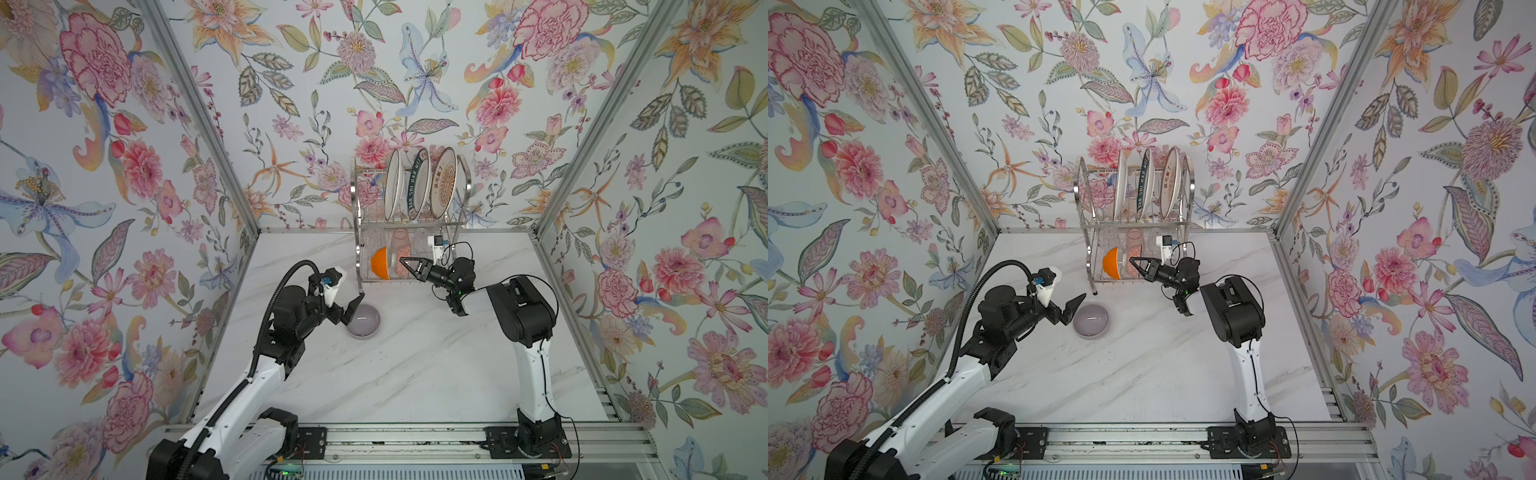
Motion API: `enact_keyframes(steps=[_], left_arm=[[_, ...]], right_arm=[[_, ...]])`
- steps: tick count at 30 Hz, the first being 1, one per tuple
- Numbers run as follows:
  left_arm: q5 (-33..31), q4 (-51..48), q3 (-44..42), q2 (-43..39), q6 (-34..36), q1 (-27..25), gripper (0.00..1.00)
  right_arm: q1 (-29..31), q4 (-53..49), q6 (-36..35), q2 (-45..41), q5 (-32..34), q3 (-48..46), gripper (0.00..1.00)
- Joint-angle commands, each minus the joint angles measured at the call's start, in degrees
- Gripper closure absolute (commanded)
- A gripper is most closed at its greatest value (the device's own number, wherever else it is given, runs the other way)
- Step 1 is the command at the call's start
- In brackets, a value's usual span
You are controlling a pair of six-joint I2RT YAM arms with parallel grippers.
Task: Unload the mixed dishes from the dish rack
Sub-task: 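Close the right gripper on the rim of the pink-patterned bowl, then lift the pink-patterned bowl out of the rack with the right gripper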
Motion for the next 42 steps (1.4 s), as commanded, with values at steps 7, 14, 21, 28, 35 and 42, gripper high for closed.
enact_keyframes(steps=[7,14,21,28,35,42], left_arm=[[-1.0,2.6,1.8,0.2,-2.0,-0.8,0.01],[-10.7,8.8,0.0,-1.6,-5.4,-0.6,0.01],[-14.0,8.0,1.6,-1.0,-5.5,-0.6,0.01],[-17.6,6.8,3.3,-1.3,-6.3,0.9,0.01],[-14.8,-0.1,7.2,0.3,-9.4,6.1,0.01],[-13.6,-2.2,9.2,3.1,-11.3,10.8,0.01]], right_arm=[[-1.1,11.8,-1.0,-5.6,0.6,-4.2,1.00],[-1.6,13.2,-5.0,-10.5,1.5,-11.4,1.00],[-1.6,7.1,-14.3,-19.0,3.9,-19.1,1.00],[-0.7,0.9,-20.9,-27.3,5.7,-24.8,1.00],[4.8,-28.1,-43.7,-39.0,10.6,-23.8,1.00],[12.3,-55.6,-63.3,-44.4,16.7,-16.5,1.00]])
